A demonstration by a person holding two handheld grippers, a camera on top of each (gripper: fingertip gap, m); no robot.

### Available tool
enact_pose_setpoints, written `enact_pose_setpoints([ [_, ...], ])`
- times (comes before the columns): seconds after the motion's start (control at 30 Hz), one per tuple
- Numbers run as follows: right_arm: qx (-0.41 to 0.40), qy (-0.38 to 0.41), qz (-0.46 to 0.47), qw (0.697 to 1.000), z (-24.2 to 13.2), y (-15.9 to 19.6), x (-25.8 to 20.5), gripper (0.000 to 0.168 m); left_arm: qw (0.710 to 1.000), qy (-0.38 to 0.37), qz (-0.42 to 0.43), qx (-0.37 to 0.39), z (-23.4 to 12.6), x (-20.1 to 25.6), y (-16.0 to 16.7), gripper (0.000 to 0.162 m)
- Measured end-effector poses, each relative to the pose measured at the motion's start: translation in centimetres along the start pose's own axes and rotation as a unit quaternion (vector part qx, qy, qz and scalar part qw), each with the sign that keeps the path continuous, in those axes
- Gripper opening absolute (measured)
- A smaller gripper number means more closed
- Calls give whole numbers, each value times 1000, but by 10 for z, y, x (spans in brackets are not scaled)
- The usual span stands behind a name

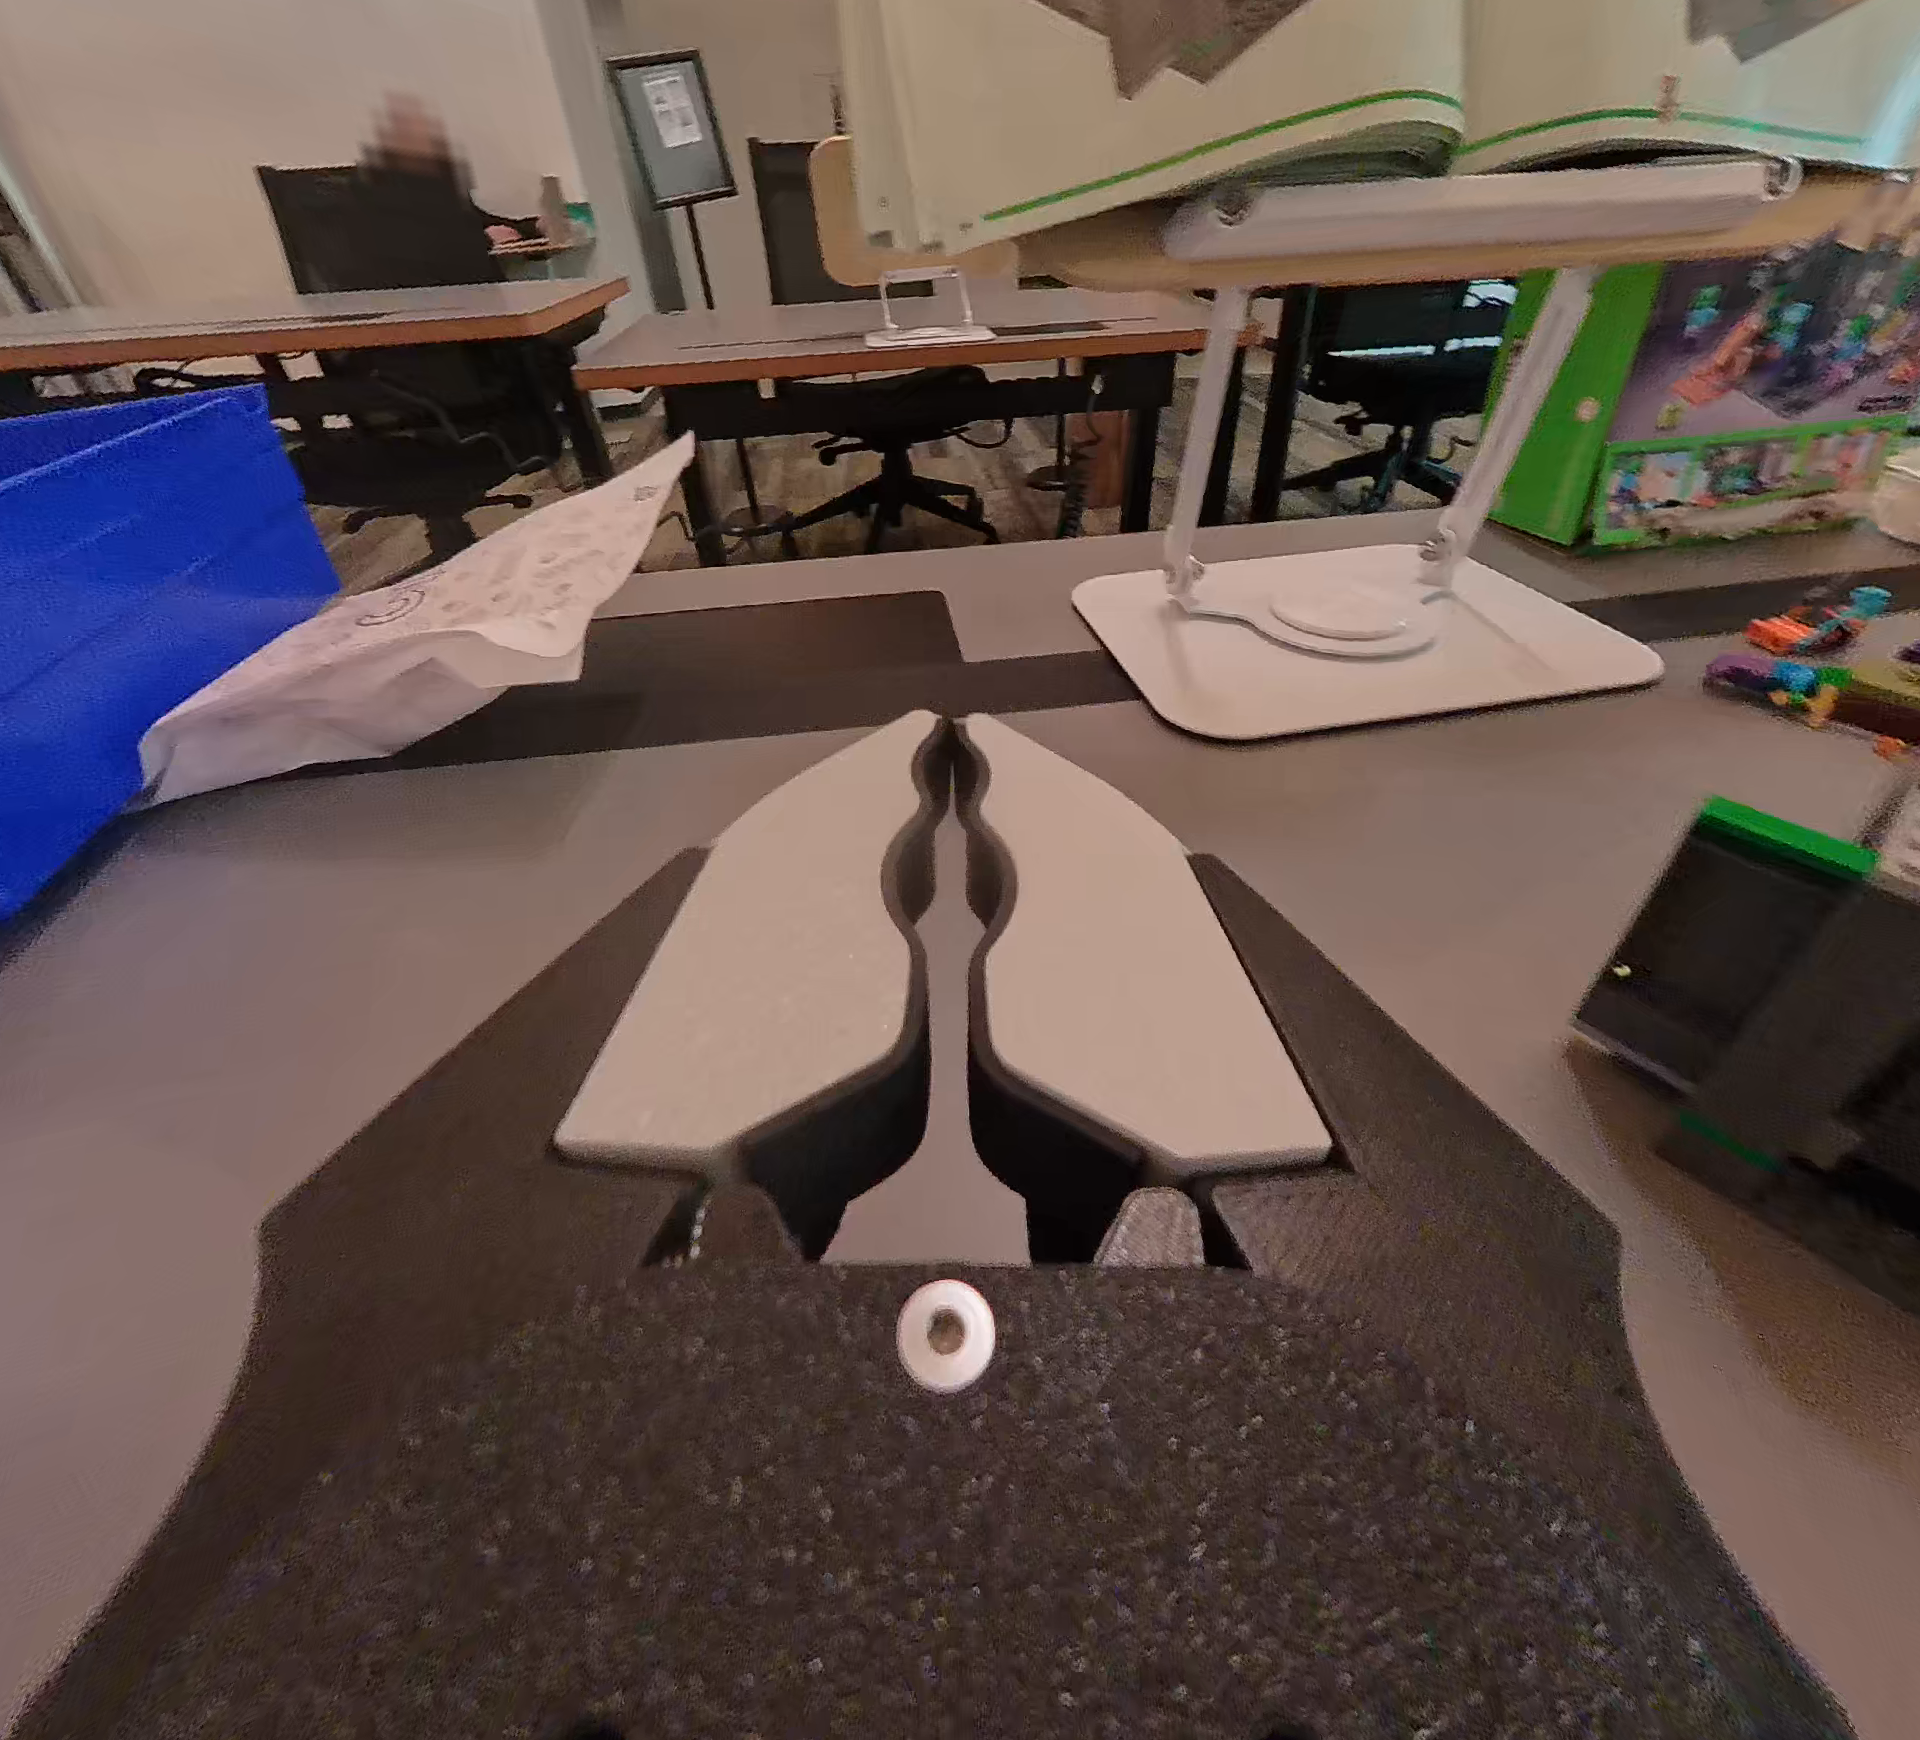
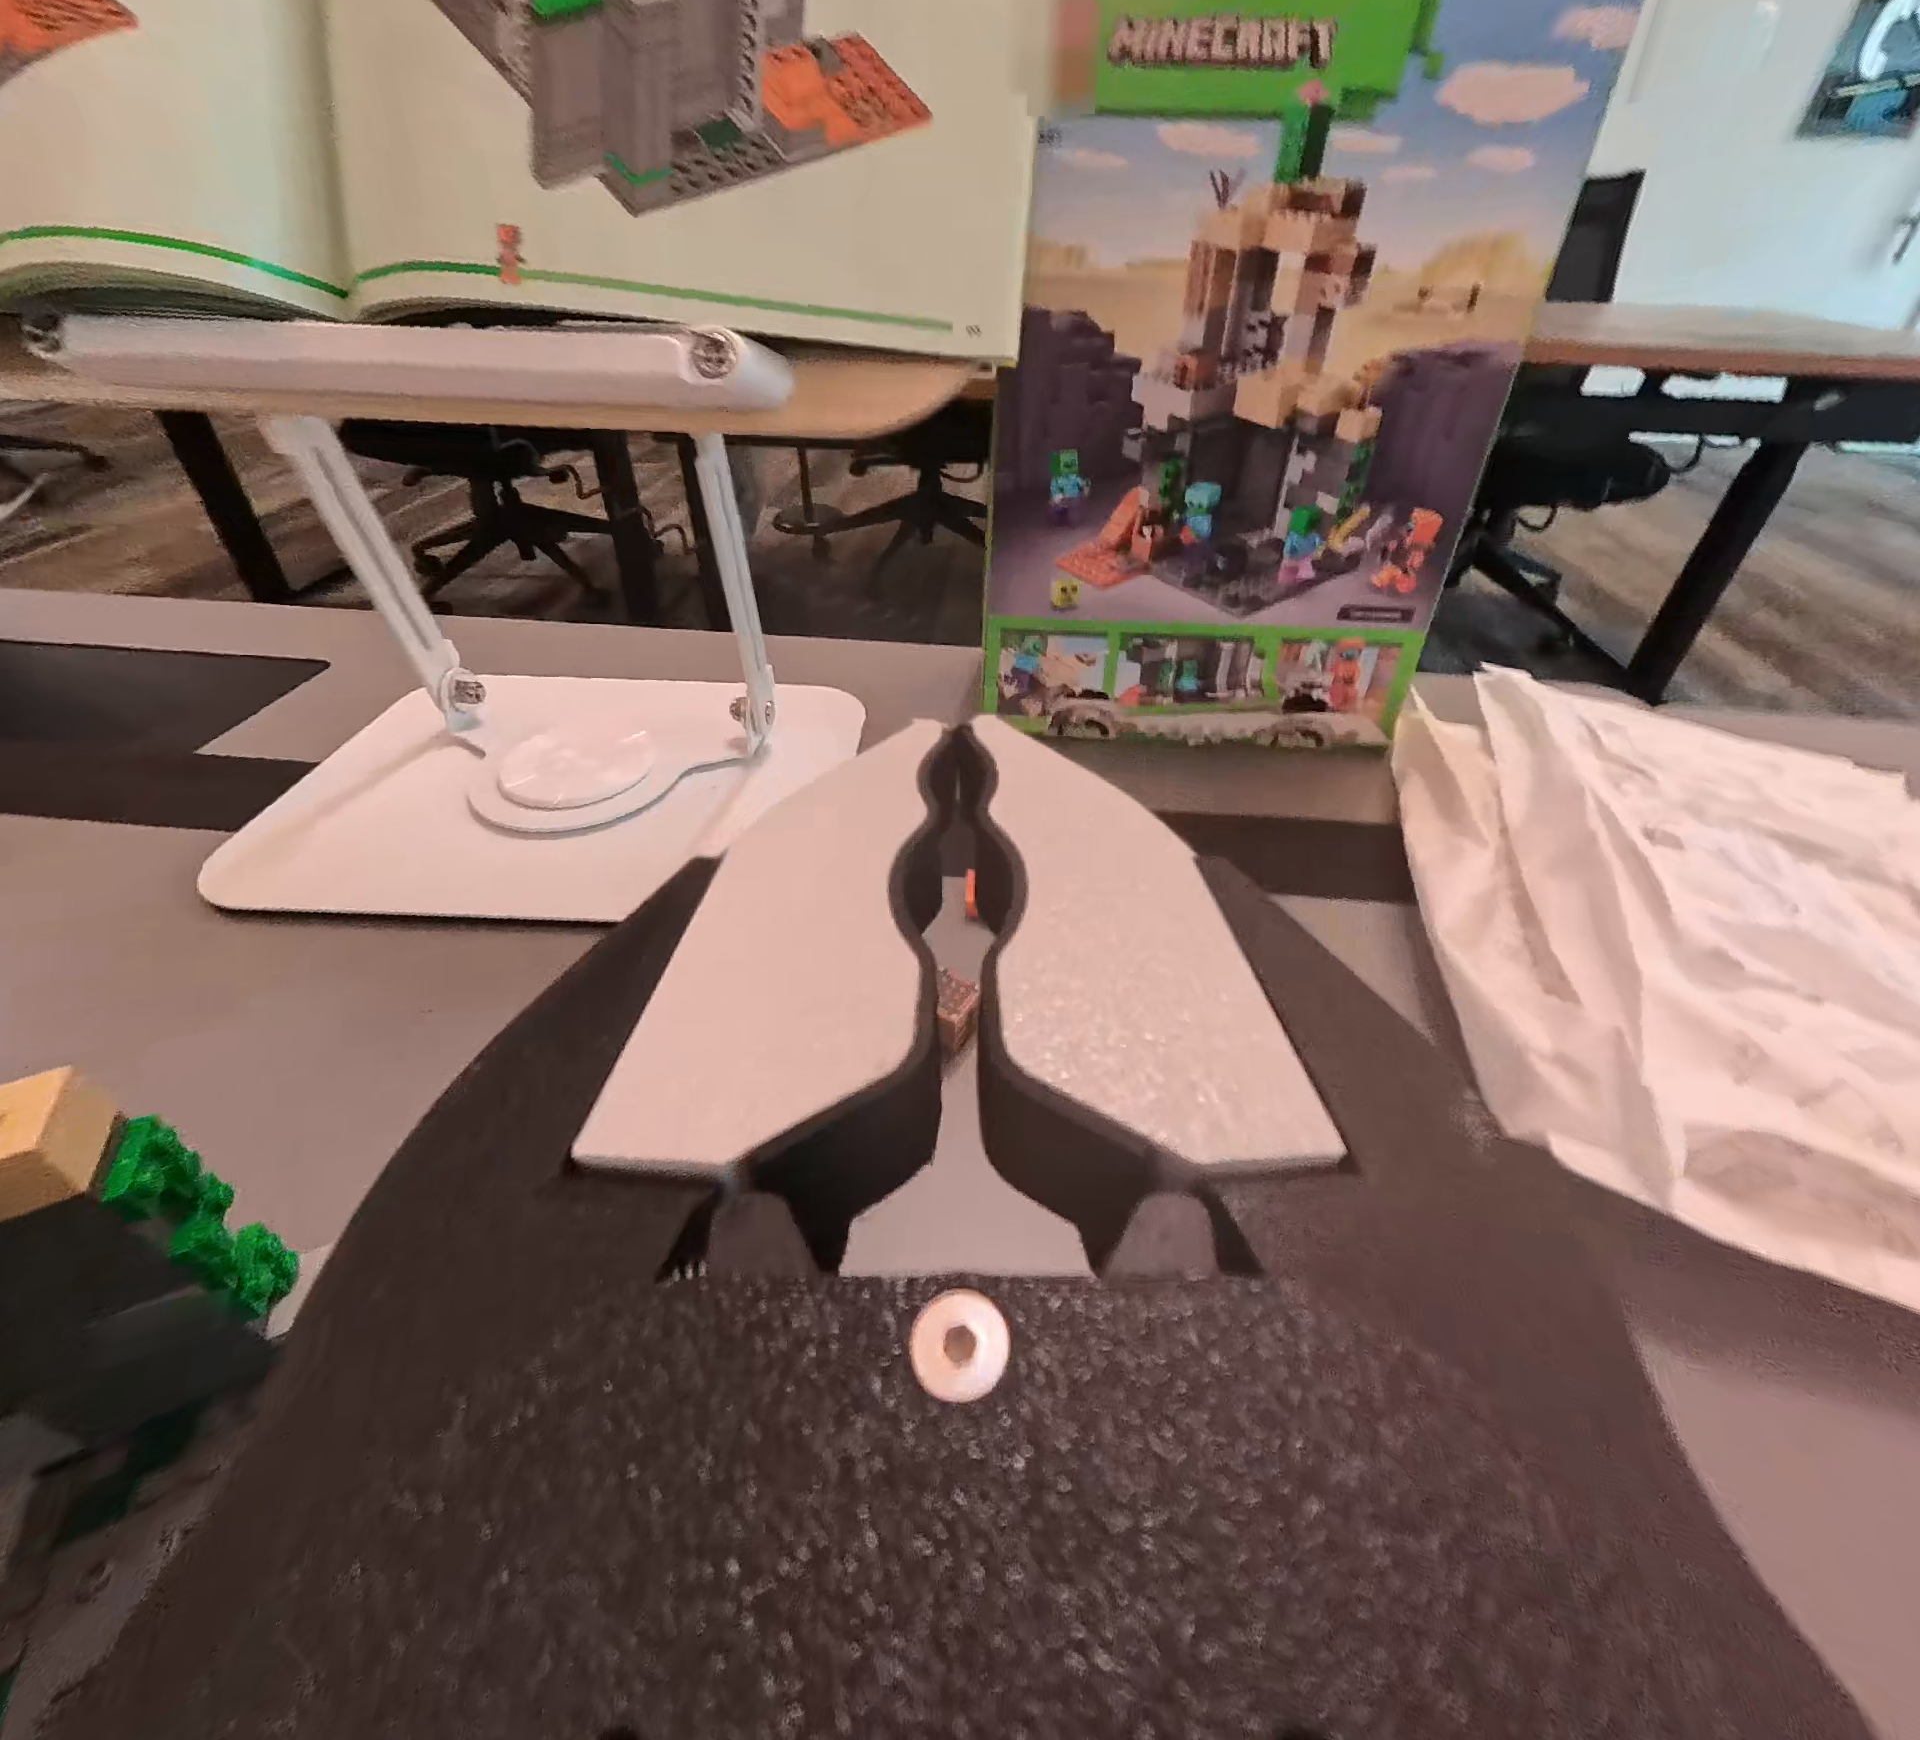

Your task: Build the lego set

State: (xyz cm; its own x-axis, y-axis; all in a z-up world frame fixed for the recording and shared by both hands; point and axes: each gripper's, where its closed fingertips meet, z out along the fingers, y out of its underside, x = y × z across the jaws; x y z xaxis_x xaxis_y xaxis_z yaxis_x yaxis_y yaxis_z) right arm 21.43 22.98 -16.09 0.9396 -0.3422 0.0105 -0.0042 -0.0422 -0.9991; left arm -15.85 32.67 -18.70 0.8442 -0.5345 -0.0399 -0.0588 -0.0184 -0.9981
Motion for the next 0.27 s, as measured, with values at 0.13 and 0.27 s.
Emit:
enact_pose_setpoints([
  [0.13, -8, 3, 14, 1000, -1, 3, 0, 0, 999, -31, 7, 6, 15, -11, -17, 0],
  [0.27, -14, 0, 24, 1000, -11, 2, 3, 0, 999, -43, -10, 24, 29, 1, -51, 0],
])
